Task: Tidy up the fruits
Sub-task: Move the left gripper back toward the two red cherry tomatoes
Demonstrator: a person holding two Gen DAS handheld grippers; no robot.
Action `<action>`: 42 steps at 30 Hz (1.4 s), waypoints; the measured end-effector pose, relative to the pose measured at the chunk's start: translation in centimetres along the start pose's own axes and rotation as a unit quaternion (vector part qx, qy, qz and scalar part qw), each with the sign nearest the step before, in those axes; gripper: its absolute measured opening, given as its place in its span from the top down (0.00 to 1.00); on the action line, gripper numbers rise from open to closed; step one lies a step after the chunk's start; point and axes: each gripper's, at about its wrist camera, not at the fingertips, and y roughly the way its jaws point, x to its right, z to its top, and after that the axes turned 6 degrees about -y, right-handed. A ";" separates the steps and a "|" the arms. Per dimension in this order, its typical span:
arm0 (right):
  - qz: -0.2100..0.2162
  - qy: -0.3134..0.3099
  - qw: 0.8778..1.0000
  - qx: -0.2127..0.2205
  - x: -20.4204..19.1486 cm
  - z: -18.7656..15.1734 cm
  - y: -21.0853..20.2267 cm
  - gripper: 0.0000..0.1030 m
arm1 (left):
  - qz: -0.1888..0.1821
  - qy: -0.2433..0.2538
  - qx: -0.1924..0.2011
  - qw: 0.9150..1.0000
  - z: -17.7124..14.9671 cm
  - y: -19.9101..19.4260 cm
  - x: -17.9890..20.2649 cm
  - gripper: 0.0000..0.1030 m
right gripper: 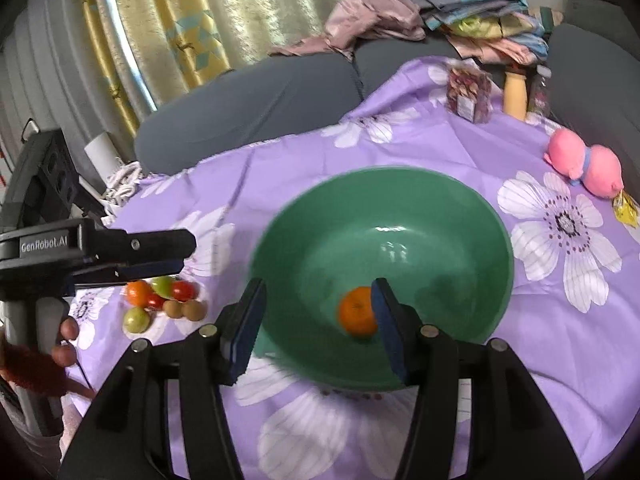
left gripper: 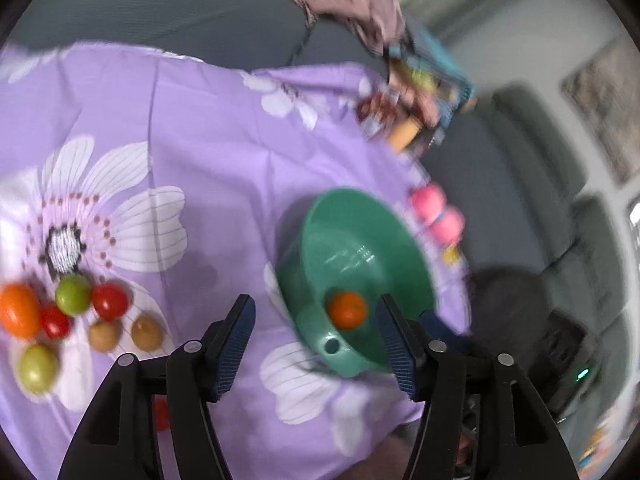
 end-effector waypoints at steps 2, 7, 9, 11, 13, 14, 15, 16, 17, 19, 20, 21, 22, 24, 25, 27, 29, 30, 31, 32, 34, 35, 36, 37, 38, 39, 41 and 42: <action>0.020 -0.006 1.000 0.024 -1.1 0.0 -0.8 0.34 | -0.065 -0.051 -0.014 0.996 -0.2 -0.9 -2.4 0.28; 0.062 -0.053 0.996 0.026 -5.2 -0.4 -0.8 0.30 | -0.033 -0.036 0.059 0.997 -0.1 -5.3 -5.3 0.28; 0.074 -0.066 0.995 0.012 -6.3 -0.7 -0.2 0.30 | 0.037 -0.003 0.129 0.991 -0.2 -8.3 -5.2 0.28; 0.084 -0.080 0.993 0.001 -7.5 -1.1 0.5 0.30 | 0.129 0.063 0.216 0.966 -1.0 -11.3 -3.7 0.28; 0.090 -0.092 0.992 -0.002 -8.5 -1.3 0.7 0.30 | 0.194 0.118 0.273 0.935 -2.1 -13.4 -1.9 0.28; 0.093 -0.097 0.991 -0.003 -8.9 -1.4 0.8 0.30 | 0.202 0.140 0.284 0.927 -2.5 -14.1 -1.6 0.28; 0.099 -0.101 0.990 -0.003 -9.4 -1.4 1.0 0.30 | 0.205 0.153 0.290 0.922 -2.8 -14.5 -1.5 0.22; 0.106 -0.103 0.989 -0.005 -9.7 -1.4 1.3 0.30 | 0.203 0.171 0.295 0.918 -3.3 -14.9 -1.2 0.11; 0.109 -0.104 0.989 -0.006 -10.0 -1.5 1.5 0.30 | 0.206 0.177 0.287 0.919 -3.4 -14.7 -1.5 0.10; 0.109 -0.108 0.988 -0.014 -10.7 -1.7 2.0 0.30 | 0.224 0.175 0.256 0.924 -3.3 -13.5 -2.1 0.10; 0.109 -0.110 0.988 -0.018 -10.9 -2.0 2.2 0.30 | 0.226 0.175 0.247 0.926 -3.2 -12.9 -2.8 0.10; 0.110 -0.111 0.987 -0.023 -11.2 -2.2 2.5 0.30 | 0.228 0.172 0.237 0.928 -3.3 -12.5 -3.4 0.10; 0.112 -0.113 0.987 -0.030 -11.3 -2.4 2.8 0.30 | 0.227 0.167 0.228 0.932 -3.4 -12.3 -4.1 0.10; 0.112 -0.118 0.986 -0.041 -11.6 -2.7 3.0 0.30 | 0.218 0.153 0.210 0.941 -3.7 -11.6 -4.9 0.10; 0.110 -0.121 0.985 -0.047 -11.7 -2.9 3.2 0.30 | 0.213 0.146 0.198 0.946 -3.4 -11.3 -5.4 0.10; 0.107 -0.129 0.984 -0.065 -11.9 -3.4 3.8 0.30 | 0.204 0.137 0.177 0.953 -4.2 -10.8 -5.9 0.10; 0.109 -0.134 0.982 -0.081 -12.0 -3.9 4.3 0.30 | 0.189 0.132 0.154 0.961 -4.5 -10.0 -6.3 0.10; 0.109 -0.137 0.980 -0.090 -12.1 -4.2 4.5 0.30 | 0.182 0.131 0.137 0.965 -4.7 -9.4 -6.5 0.10; 0.109 -0.140 0.979 -0.098 -12.1 -4.5 4.8 0.30 | 0.177 0.133 0.124 0.967 -5.0 -8.8 -6.6 0.10; 0.110 -0.141 0.979 -0.103 -12.2 -4.7 4.9 0.30 | 0.176 0.136 0.113 0.968 -5.4 -8.2 -6.6 0.10; 0.112 -0.141 0.977 -0.116 -12.3 -5.2 5.3 0.30 | 0.182 0.145 0.099 0.967 -5.8 -7.3 -6.6 0.10; 0.113 -0.143 0.976 -0.123 -12.3 -5.4 5.6 0.30 | 0.185 0.147 0.095 0.967 -5.9 -7.1 -6.6 0.10; 0.113 -0.145 0.975 -0.127 -12.4 -5.6 5.7 0.30 | 0.187 0.148 0.090 0.967 -6.0 -6.8 -6.7 0.10; 0.113 -0.147 0.974 -0.130 -12.4 -5.7 5.8 0.30 | 0.187 0.147 0.084 0.968 -6.0 -6.5 -6.8 0.10; 0.114 -0.151 0.973 -0.135 -12.5 -5.8 6.0 0.30 | 0.190 0.145 0.075 0.968 -6.0 -6.2 -6.9 0.10; 0.113 -0.153 0.972 -0.138 -12.6 -5.8 6.1 0.30 | 0.194 0.146 0.066 0.968 -5.9 -5.8 -7.0 0.10; 0.110 -0.157 0.971 -0.142 -12.6 -5.9 6.4 0.30 | 0.199 0.159 0.051 0.966 -6.2 -5.3 -6.9 0.10; 0.110 -0.158 0.971 -0.145 -12.5 -5.9 6.5 0.31 | 0.200 0.166 0.045 0.965 -6.3 -5.1 -6.9 0.10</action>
